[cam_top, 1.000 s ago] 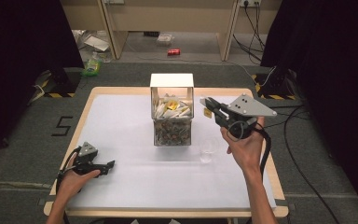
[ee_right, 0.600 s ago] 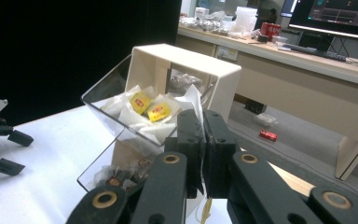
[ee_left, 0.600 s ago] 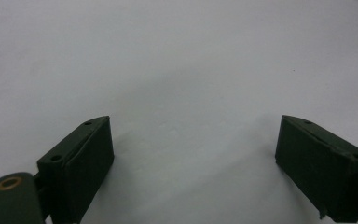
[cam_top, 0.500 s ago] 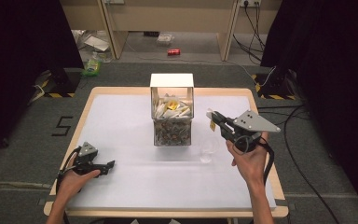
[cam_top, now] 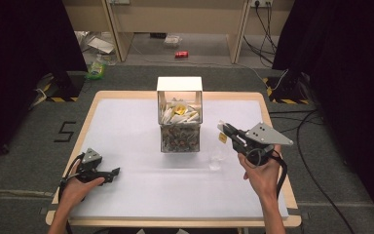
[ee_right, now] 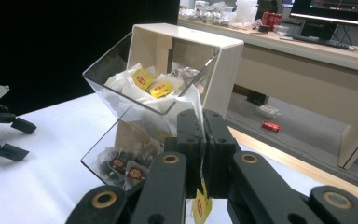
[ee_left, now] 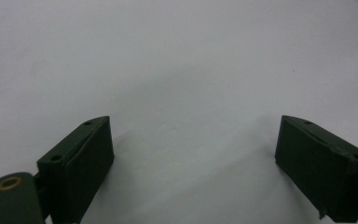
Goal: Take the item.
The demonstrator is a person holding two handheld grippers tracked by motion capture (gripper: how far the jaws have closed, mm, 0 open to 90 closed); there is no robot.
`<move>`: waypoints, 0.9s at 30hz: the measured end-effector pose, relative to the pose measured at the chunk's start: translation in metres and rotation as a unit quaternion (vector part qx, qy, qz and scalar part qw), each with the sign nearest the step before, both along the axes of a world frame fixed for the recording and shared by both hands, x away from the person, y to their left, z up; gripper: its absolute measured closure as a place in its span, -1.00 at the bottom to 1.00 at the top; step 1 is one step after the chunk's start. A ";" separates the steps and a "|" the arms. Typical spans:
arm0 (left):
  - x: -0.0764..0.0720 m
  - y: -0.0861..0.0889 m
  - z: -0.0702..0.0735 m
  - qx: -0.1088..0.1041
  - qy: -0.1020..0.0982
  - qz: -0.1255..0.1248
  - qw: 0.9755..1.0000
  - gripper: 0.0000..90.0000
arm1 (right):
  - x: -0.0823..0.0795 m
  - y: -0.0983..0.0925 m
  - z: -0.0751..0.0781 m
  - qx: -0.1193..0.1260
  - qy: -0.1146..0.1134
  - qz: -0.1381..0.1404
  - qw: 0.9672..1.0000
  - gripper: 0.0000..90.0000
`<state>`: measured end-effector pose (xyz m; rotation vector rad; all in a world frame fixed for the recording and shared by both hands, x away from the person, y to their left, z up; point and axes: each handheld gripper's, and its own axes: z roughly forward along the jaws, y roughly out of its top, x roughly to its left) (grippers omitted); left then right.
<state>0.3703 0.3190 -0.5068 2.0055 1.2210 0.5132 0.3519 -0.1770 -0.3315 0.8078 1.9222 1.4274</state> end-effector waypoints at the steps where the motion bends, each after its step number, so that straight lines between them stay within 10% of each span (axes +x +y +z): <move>1: 0.000 0.000 0.000 0.000 0.000 0.000 1.000 -0.76 | 0.000 0.000 -0.001 0.001 0.002 0.000 1.000 0.94; 27: 0.000 0.000 0.000 -0.001 0.000 0.001 1.000 -0.76 | 0.007 0.003 -0.042 -0.020 0.061 0.002 0.998 0.92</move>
